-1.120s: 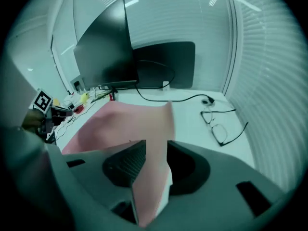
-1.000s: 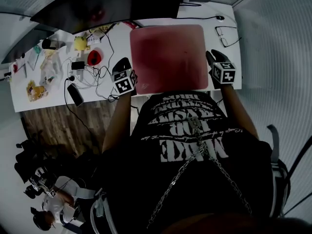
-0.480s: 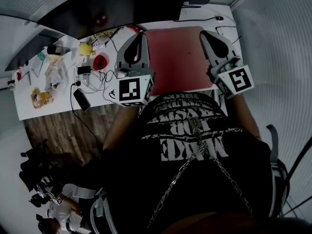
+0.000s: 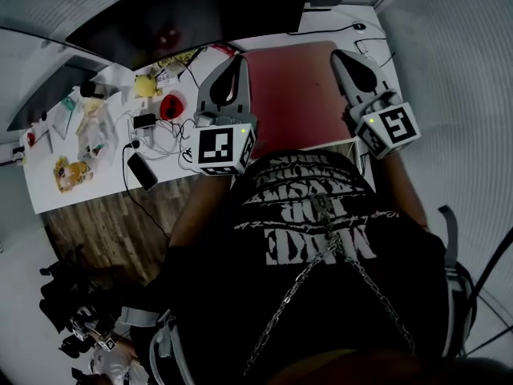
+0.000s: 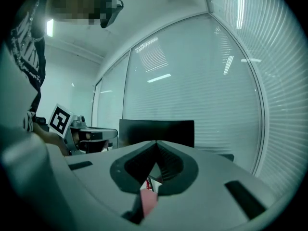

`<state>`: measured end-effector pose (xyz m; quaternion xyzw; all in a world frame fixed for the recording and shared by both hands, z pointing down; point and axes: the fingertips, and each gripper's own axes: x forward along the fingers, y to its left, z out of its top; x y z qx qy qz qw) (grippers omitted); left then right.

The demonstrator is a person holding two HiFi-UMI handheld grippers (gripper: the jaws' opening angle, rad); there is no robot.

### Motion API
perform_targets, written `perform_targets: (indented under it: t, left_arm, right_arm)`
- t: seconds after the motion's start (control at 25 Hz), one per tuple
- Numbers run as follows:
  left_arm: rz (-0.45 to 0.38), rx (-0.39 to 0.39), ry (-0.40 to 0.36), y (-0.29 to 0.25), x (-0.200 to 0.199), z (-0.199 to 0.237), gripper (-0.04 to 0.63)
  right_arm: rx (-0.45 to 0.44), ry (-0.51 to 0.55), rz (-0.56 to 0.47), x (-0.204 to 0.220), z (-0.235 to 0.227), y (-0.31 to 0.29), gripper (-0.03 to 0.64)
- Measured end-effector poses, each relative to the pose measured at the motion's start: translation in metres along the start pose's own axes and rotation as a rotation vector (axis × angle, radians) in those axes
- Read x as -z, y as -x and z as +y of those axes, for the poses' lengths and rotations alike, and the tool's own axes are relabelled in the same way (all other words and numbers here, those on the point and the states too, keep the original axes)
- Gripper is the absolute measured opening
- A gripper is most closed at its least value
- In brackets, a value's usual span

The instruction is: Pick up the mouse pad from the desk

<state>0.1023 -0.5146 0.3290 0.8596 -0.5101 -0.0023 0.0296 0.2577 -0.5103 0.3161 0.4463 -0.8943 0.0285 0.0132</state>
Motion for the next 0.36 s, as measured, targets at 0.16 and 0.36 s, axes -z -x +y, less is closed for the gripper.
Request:
perform_targets:
  t: [0.16, 0.36]
  left_arm:
    - [-0.005, 0.03, 0.012, -0.004, -0.002, -0.002, 0.005]
    - [0.008, 0.044, 0.013, 0.003, 0.012, 0.001, 0.005]
  right_arm:
    - [0.023, 0.016, 0.05, 0.014, -0.004, 0.005, 0.0]
    - [0.034, 0.008, 0.039, 0.021, 0.01, 0.007, 0.0]
